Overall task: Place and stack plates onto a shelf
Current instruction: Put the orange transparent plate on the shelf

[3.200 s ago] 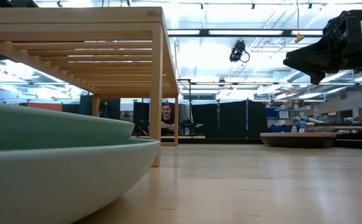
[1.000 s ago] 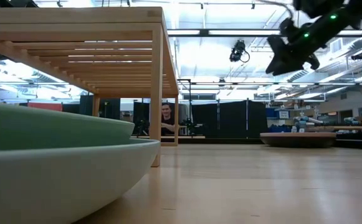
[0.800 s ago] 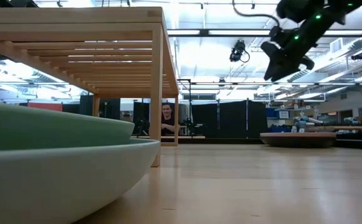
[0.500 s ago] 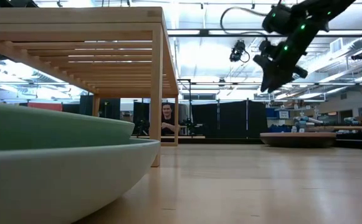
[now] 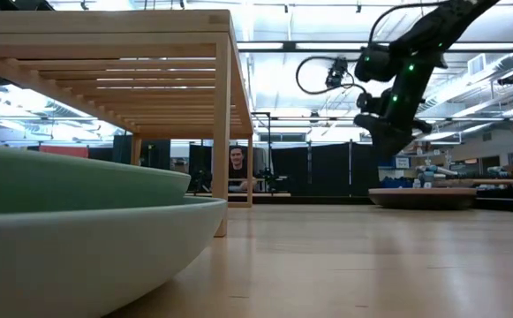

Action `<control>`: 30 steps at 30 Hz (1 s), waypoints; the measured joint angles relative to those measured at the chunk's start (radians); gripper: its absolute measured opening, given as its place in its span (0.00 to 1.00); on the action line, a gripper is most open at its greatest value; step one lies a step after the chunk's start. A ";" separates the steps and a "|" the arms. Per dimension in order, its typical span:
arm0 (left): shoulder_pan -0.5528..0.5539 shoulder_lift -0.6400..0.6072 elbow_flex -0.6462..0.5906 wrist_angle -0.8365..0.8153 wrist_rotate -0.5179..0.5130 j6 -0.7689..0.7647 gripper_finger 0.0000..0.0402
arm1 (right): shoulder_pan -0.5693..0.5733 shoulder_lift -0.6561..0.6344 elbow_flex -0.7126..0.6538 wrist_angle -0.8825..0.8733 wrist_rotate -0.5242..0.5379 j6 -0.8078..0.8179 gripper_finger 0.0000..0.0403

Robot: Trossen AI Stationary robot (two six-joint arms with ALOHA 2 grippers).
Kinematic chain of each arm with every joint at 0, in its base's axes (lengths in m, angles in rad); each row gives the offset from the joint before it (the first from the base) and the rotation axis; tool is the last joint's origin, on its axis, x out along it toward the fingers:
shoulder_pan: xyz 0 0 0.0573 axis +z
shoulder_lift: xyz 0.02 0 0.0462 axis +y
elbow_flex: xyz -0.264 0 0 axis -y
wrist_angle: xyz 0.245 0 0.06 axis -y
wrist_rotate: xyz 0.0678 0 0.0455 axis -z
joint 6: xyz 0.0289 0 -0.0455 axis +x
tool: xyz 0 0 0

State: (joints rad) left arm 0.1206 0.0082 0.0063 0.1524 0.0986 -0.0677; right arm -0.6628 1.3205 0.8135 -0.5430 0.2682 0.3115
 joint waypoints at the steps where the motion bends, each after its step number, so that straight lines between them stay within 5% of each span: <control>1: 0.000 0.000 0.000 0.000 0.000 0.000 0.30 | 0.000 0.012 0.000 0.000 -0.009 0.000 0.37; 30: 0.000 0.000 0.000 0.000 0.000 0.000 0.30 | 0.000 0.205 0.000 -0.037 0.002 0.000 0.37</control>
State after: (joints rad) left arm 0.1204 0.0082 0.0063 0.1520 0.0986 -0.0681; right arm -0.6628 1.5252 0.8135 -0.5799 0.2707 0.3110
